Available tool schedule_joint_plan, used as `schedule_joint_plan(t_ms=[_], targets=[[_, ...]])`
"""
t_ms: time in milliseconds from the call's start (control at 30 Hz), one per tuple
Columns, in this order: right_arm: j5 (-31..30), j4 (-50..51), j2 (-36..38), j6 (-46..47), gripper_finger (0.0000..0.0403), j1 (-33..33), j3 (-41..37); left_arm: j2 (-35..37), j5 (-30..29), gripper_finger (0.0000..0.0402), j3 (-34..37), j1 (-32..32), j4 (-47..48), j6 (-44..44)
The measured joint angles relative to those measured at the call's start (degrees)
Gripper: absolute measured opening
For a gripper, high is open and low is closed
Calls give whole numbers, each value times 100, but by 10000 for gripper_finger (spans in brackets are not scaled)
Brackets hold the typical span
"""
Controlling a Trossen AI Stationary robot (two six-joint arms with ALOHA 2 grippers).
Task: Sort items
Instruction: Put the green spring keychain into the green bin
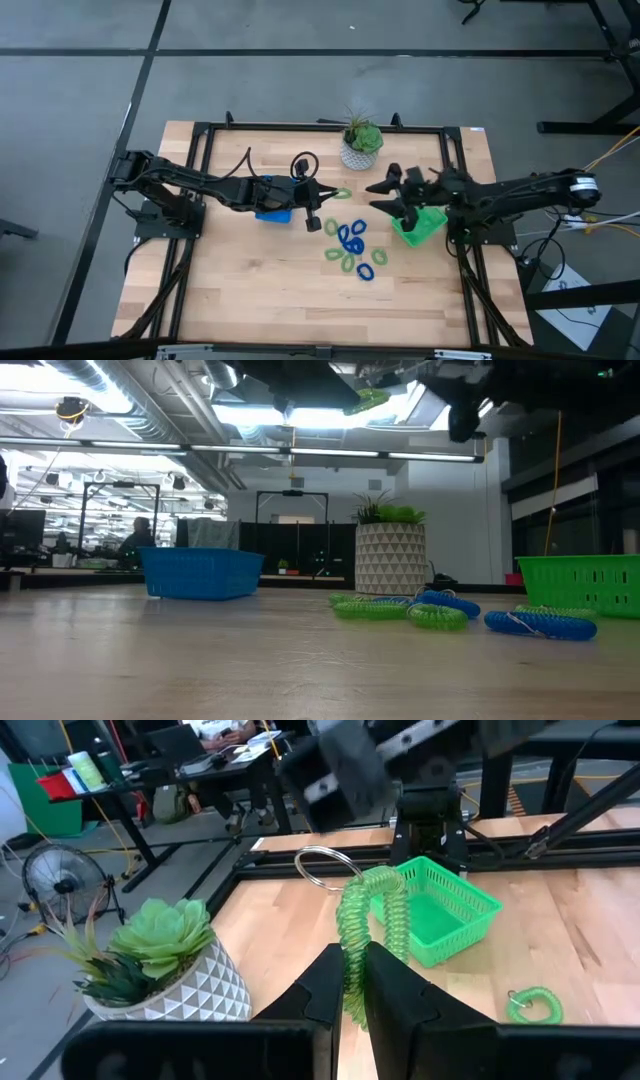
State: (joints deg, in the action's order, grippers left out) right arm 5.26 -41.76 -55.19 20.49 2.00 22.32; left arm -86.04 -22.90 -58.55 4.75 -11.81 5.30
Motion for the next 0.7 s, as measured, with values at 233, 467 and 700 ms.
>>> schedule_joint_plan(t_ms=[233,467,700], targets=[[-315,5,-1015,277,220,0,403,0,-1,26,1,0,-2,0],[-317,3,-1578,143,220,0,781,0,-10,26,0,0,-1,0],[-336,2,-1682,143,195,2,914,0,-7,27,1,0,0,0]])
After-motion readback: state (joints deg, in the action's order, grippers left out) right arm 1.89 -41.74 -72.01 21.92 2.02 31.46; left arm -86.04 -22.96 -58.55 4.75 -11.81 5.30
